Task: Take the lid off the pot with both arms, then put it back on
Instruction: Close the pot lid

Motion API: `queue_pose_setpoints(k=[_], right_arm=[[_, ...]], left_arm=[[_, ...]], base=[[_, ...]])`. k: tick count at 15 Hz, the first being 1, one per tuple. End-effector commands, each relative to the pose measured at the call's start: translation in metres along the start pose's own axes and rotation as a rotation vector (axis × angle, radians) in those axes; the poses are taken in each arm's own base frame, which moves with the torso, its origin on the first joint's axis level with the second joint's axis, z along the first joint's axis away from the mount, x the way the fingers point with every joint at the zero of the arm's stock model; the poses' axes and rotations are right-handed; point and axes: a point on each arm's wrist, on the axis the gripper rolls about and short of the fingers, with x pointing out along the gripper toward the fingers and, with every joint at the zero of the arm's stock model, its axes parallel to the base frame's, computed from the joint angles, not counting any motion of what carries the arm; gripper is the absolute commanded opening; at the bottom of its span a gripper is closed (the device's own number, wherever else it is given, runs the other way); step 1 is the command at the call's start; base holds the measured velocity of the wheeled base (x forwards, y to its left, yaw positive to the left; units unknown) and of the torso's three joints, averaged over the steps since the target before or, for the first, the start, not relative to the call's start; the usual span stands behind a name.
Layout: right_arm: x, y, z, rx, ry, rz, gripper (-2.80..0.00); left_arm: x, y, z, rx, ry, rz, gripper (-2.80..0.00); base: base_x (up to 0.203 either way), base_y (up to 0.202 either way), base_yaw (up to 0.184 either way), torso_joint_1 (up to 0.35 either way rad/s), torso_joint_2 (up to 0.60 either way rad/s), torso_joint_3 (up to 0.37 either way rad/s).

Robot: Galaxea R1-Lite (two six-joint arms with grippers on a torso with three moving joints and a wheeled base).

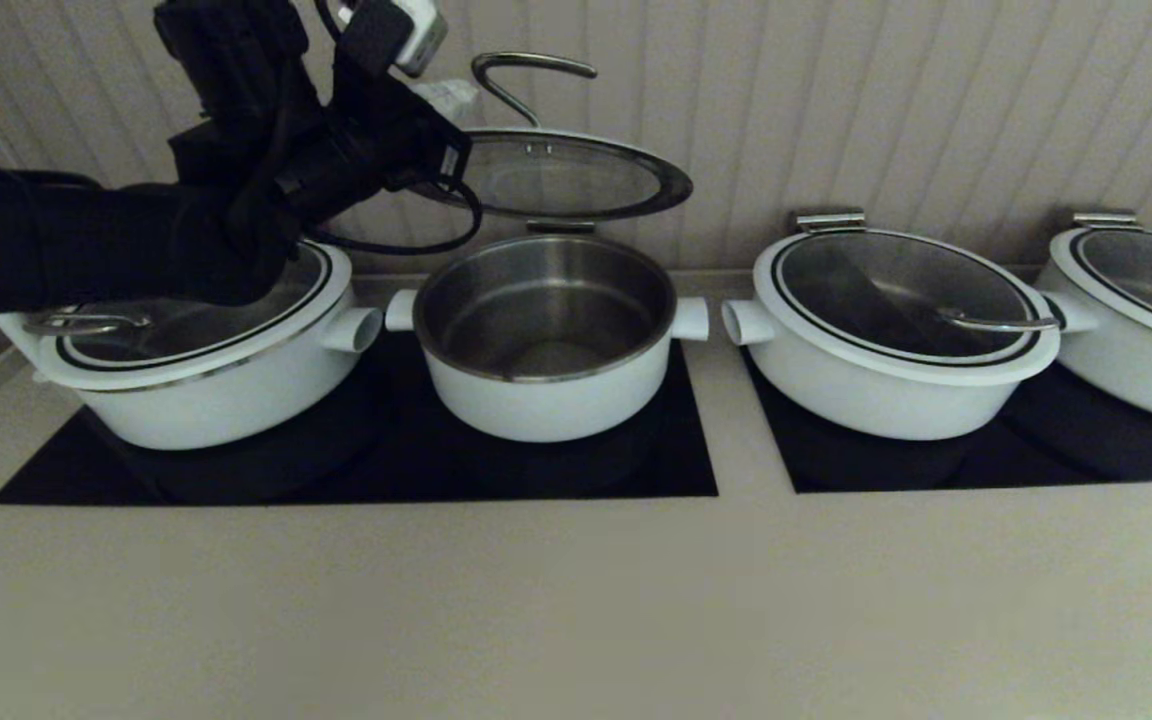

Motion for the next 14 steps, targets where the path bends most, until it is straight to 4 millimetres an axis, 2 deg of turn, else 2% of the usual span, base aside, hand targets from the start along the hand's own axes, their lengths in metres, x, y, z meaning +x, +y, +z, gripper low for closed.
queue_pose_setpoints(k=[1, 8, 14], right_arm=[[0.000, 0.000, 0.000, -0.001, 0.000, 0.001, -2.80], [0.000, 0.000, 0.000, -0.001, 0.000, 0.001, -2.80], [0.000, 0.000, 0.000, -0.001, 0.000, 0.001, -2.80]], left_arm=[[-0.004, -0.004, -0.005, 0.000, 0.024, -0.016, -2.80], [-0.018, -0.011, -0.012, -0.004, 0.072, -0.046, -2.80], [-0.021, -0.019, -0.024, -0.005, 0.080, -0.051, -2.80]], base=[[0.000, 0.000, 0.000, 0.000, 0.00, 0.000], [0.000, 0.000, 0.000, 0.000, 0.00, 0.000], [0.000, 0.000, 0.000, 0.000, 0.00, 0.000]])
